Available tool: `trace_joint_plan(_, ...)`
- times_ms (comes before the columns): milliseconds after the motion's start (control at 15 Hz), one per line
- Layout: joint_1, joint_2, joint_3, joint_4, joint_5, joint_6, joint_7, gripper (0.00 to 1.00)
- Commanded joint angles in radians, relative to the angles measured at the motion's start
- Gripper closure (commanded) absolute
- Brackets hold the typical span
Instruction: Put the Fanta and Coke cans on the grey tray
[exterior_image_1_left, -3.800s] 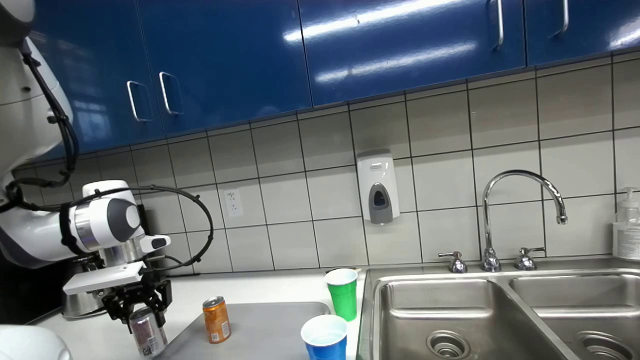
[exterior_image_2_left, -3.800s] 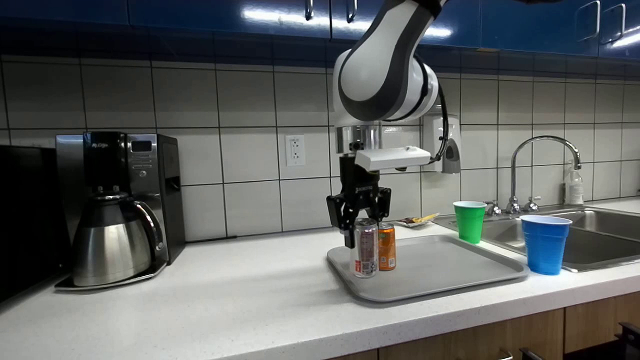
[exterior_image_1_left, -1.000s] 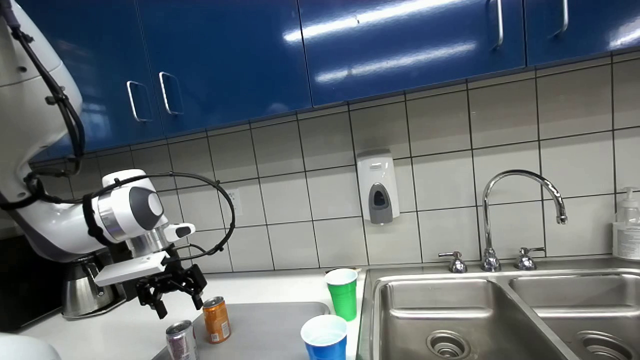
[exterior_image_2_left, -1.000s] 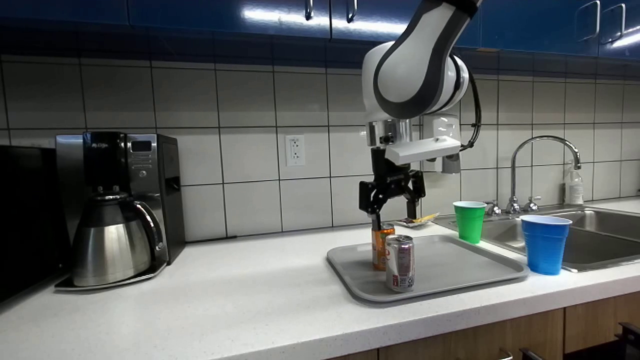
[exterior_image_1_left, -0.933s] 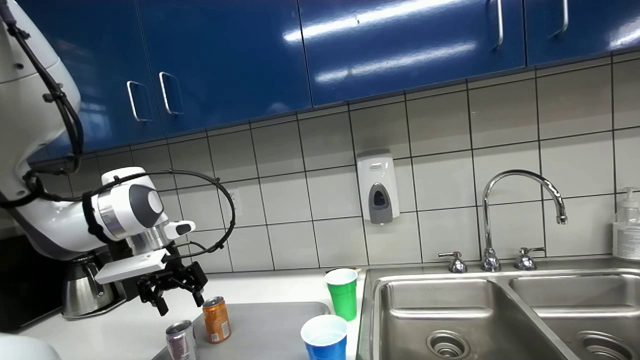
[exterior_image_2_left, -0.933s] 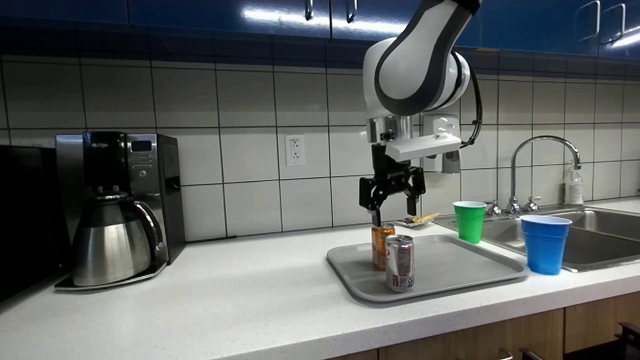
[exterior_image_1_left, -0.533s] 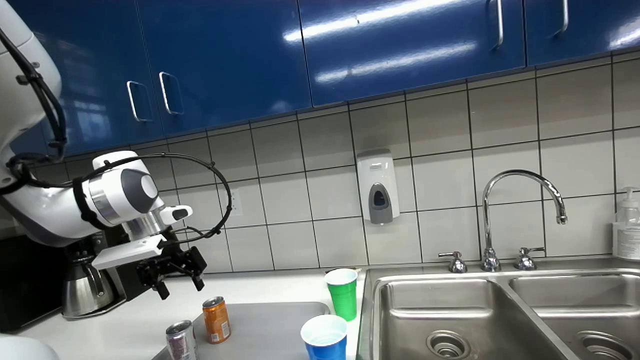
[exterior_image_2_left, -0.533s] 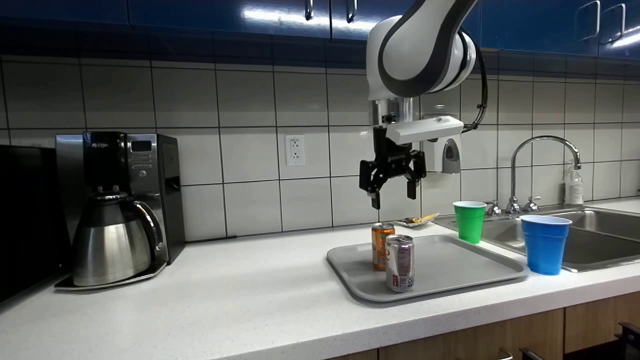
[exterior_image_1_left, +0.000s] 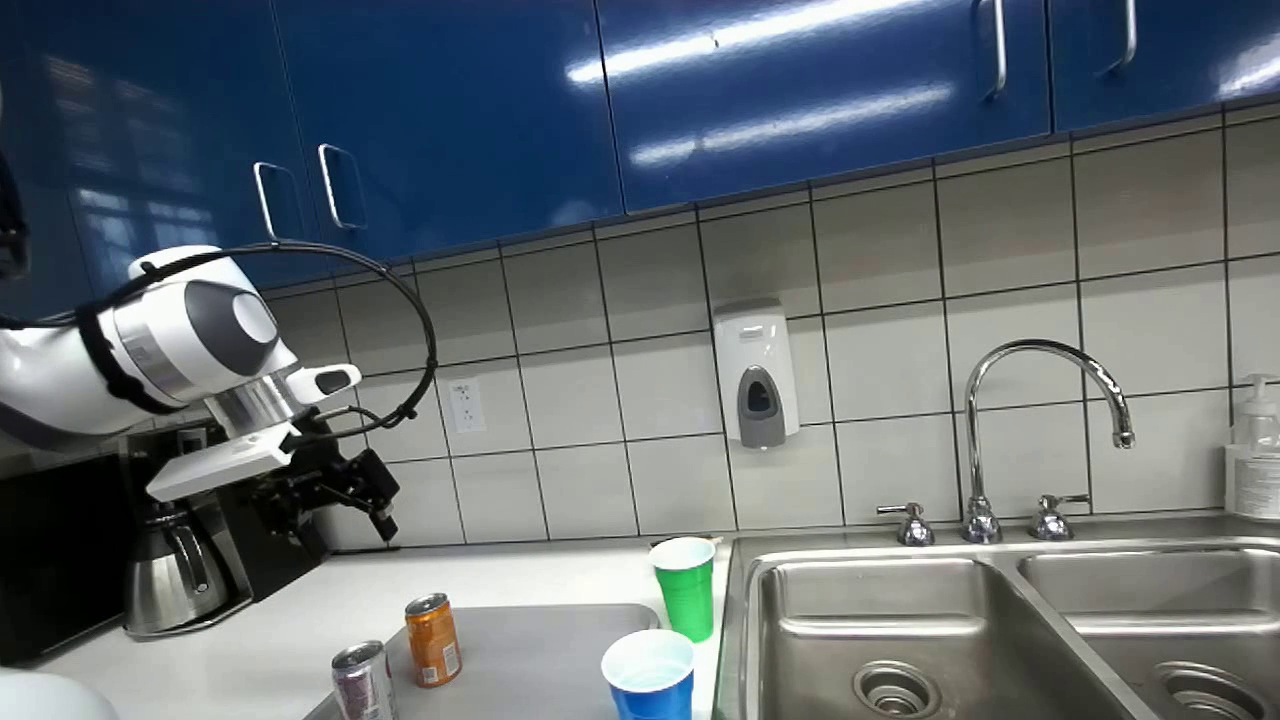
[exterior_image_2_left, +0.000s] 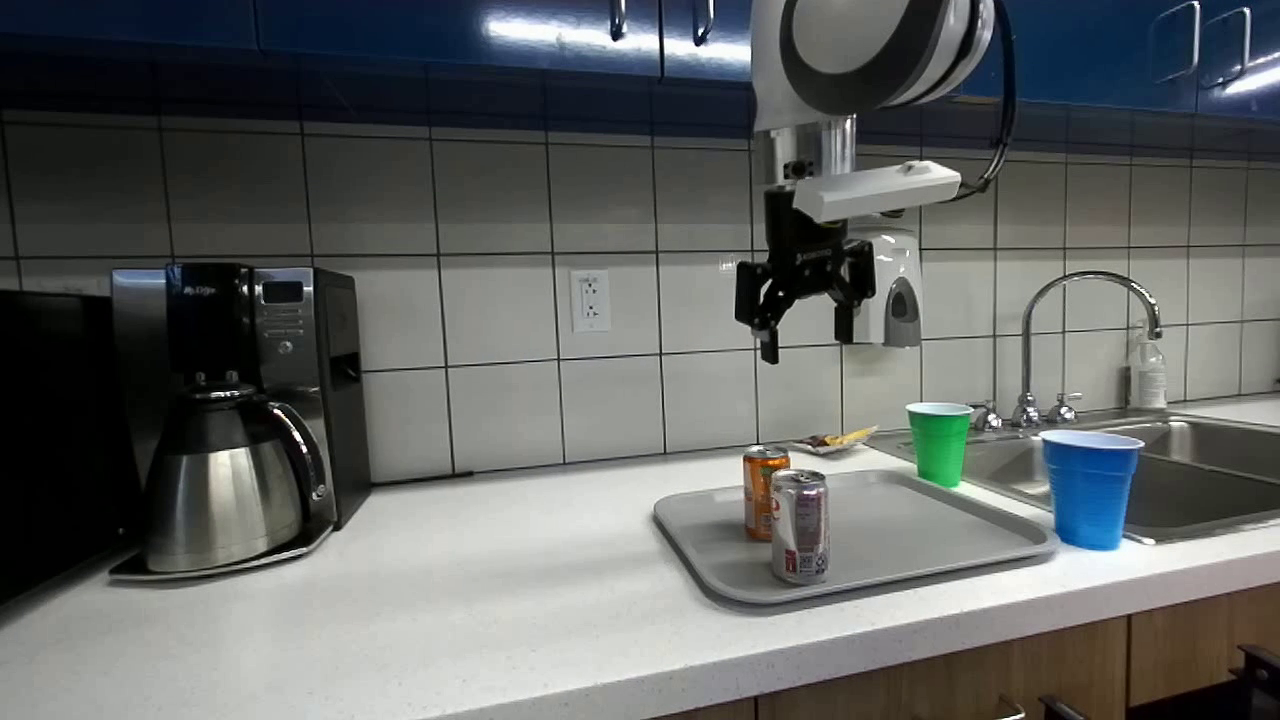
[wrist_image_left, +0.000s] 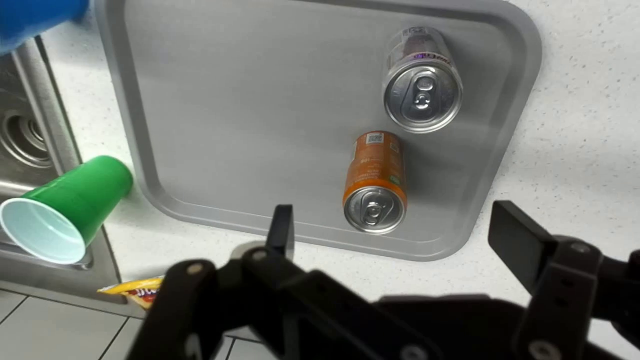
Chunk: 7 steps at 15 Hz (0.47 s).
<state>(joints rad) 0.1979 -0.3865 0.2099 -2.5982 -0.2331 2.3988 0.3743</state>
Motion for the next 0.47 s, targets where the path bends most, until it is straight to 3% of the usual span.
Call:
trace_joint_plan(0,-0.025,-0.144,0.031,-0.057,0.018,-0.069,0.004,0.0)
trace_joint_plan(133,-0.023,-0.2,0.029,-0.072,0.029,-0.101,-0.005,0.0)
trace_joint_plan(200,-0.028,-0.106,0.031,-0.028,0.026,-0.06,-0.015,0.0)
trace_joint_plan(400,-0.028,-0.157,0.032,-0.045,0.032,-0.081,-0.016,0.0)
